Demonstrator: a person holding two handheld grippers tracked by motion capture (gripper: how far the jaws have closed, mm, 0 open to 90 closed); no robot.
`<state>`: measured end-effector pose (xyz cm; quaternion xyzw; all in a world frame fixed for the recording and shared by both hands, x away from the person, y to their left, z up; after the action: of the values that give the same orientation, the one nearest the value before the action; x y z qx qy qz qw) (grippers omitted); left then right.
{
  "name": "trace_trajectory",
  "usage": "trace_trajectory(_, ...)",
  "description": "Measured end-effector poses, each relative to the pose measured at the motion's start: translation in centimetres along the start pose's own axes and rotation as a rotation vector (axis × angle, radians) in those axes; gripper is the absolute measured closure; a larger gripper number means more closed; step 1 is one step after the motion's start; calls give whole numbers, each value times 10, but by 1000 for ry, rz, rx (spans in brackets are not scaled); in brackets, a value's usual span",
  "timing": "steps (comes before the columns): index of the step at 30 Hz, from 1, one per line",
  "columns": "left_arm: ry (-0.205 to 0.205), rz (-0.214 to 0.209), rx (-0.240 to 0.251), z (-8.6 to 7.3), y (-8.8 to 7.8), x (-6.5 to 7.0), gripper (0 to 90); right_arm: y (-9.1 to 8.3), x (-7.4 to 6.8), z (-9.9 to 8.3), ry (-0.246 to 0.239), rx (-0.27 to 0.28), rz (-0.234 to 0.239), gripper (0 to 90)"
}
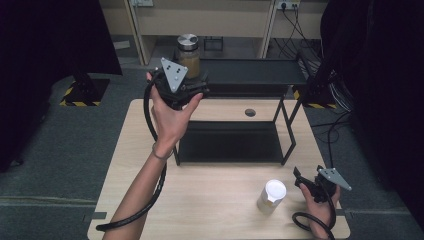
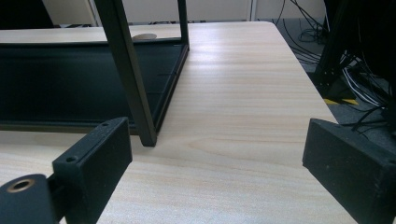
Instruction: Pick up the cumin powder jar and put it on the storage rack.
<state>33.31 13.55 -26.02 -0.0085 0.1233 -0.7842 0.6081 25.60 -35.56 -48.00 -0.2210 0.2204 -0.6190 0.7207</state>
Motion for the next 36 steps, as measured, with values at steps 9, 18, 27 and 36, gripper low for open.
trace_trajectory(9,10,5,15,-18,-5,4,2,0,0,0,-2,1,-1,84)
trace_trajectory(18,21,5,29,-45,-10,8,2,0,0,0,-4,0,-1,83)
trace_trajectory(27,41,-6,49,-80,-9,15,2,0,-1,0,-9,0,-5,84)
trace_trajectory(36,29,-21,59,-107,-10,20,2,0,-1,0,-10,1,-4,84)
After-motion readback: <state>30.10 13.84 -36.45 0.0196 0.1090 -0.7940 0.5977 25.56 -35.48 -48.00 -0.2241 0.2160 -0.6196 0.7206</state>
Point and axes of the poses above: each handheld gripper's, and its own axes: y roughly forward along the jaws, z roughly out of its top, x roughly to its right, the point moved 3 cm from there along y, roughly forward along the jaws, and after that the axes turned 15 degrees about -x, right-handed, at the moved point
